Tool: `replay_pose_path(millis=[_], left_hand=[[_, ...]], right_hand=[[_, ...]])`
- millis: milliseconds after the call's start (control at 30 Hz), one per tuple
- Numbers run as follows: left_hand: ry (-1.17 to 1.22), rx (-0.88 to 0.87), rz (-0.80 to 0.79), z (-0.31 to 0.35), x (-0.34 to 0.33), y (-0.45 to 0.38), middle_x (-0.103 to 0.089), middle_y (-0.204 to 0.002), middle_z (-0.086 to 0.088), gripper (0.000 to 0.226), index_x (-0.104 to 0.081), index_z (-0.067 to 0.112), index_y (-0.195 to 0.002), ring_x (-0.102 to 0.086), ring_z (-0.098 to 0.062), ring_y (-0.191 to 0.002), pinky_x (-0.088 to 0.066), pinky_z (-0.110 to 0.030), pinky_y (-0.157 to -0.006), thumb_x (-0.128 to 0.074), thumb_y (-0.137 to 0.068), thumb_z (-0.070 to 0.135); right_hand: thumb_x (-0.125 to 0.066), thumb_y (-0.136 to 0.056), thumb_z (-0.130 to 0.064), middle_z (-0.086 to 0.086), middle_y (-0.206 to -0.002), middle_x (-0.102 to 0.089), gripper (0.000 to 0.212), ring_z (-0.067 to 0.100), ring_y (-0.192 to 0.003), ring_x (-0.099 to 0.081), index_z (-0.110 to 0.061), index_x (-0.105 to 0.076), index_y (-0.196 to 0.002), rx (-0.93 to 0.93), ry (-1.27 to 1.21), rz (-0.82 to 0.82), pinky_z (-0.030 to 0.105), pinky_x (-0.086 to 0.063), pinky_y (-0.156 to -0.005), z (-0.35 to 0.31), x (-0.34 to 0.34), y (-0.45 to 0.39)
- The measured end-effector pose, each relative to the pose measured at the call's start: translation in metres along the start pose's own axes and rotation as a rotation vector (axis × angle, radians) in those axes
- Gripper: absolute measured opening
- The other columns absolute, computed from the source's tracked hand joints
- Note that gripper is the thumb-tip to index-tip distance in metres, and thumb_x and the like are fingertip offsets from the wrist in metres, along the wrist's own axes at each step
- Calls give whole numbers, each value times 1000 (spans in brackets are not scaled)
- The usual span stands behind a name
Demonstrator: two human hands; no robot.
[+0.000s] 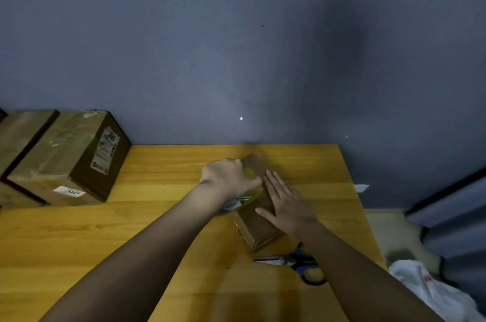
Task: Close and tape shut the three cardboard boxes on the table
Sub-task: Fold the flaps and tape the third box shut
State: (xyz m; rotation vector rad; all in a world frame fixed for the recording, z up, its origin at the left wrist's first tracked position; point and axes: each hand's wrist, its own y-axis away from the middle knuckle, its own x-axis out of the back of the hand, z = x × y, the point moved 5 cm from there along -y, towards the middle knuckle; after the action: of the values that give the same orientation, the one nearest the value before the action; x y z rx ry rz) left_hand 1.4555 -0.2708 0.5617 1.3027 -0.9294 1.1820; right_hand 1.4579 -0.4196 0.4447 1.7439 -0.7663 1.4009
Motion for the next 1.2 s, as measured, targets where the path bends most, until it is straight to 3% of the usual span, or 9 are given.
replay_pose_path(millis=[233,600,667,733,833,900,967,1033,1200], left_hand=[[-168,106,-274,-39,-19,9,-61,-116,-4,65,-56,16,-116,-57,-23,-108,-44,-30,-78,-37,-87,70],[-36,156,-249,-60,-61,18,-61,-117,-5,78,-56,16,-118,-59,-23,-105,-47,-31,-79,-37,-79,80],[1,159,-222,-60,-65,20,-62,-118,-5,74,-57,16,-119,-59,-23,-106,-44,-28,-76,-39,-81,77],[34,168,-190,-61,-67,22,-62,-117,-5,70,-58,17,-118,-59,-23,-105,-44,-27,-74,-41,-82,75],[51,178,-154,-64,-69,25,-63,-116,-5,68,-59,17,-119,-60,-23,-103,-46,-28,-76,-42,-83,73],[73,178,-128,-65,-69,26,-64,-116,-6,67,-59,17,-118,-60,-24,-103,-46,-28,-75,-43,-83,72],[104,161,-123,-65,-69,27,-63,-118,-7,66,-59,16,-119,-60,-24,-105,-47,-29,-76,-43,-84,70],[131,156,-121,-66,-70,28,-62,-120,-7,68,-57,15,-124,-59,-25,-108,-47,-30,-79,-43,-85,69],[149,147,-123,-68,-73,27,-63,-114,-6,64,-59,16,-120,-60,-24,-103,-47,-30,-76,-44,-85,68]], right_hand=[[27,-60,-84,-6,-154,29,115,8,-141,27,-17,13,-152,5,-9,-21,28,10,-115,0,-3,-1],[26,-58,-87,-6,-156,26,116,12,-144,23,-20,14,-151,-16,49,-59,39,12,-119,-3,2,2],[16,-76,-80,1,-161,3,105,18,-148,3,-13,-8,-153,-12,110,6,43,1,-119,-9,5,3],[-8,-94,-62,6,-154,-34,81,21,-143,-28,-8,-44,-142,2,114,62,45,-23,-116,-20,-1,7],[-24,-93,-37,3,-141,-52,58,15,-134,-39,-11,-62,-128,70,-2,106,38,-51,-97,-46,-5,13],[-27,-93,-35,3,-151,-39,57,16,-140,-32,-11,-49,-140,106,-18,152,41,-46,-104,-54,-7,16],[-27,-94,-51,-3,-161,-12,69,19,-147,-12,-17,-19,-153,193,0,73,45,-19,-119,-59,-15,17],[-28,-89,-69,-6,-162,-3,84,20,-149,-4,-22,-5,-154,212,37,47,48,-6,-120,-64,-19,17],[-32,-75,-72,4,-159,-23,95,24,-144,-26,-16,-24,-152,29,61,50,48,-33,-111,-71,-15,9]])
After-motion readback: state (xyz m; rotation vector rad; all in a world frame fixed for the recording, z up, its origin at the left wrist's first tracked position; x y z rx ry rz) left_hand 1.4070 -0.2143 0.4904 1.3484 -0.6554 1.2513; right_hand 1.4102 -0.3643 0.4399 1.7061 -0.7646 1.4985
